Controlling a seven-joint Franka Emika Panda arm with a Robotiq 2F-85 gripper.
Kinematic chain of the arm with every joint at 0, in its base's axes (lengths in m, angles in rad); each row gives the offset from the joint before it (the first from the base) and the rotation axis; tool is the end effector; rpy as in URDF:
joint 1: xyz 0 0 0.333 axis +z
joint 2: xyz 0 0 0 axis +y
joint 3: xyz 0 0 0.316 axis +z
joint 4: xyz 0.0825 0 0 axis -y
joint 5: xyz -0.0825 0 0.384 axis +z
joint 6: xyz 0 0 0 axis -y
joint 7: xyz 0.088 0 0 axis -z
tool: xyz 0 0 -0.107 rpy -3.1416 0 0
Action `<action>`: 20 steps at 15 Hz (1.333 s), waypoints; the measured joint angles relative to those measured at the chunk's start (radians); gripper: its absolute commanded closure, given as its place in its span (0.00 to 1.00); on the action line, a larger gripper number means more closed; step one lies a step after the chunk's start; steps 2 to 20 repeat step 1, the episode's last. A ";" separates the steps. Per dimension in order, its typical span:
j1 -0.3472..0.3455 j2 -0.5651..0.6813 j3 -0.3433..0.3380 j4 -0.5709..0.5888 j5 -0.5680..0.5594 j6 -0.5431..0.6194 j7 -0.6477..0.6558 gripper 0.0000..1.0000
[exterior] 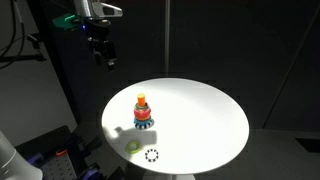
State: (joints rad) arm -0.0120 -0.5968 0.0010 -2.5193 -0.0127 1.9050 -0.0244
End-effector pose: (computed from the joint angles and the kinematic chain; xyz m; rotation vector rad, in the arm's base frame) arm 0.3656 -0.0049 0.4774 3.1291 0.0274 -0.0277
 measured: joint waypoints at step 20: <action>0.000 0.000 0.000 0.000 0.000 0.000 0.000 0.00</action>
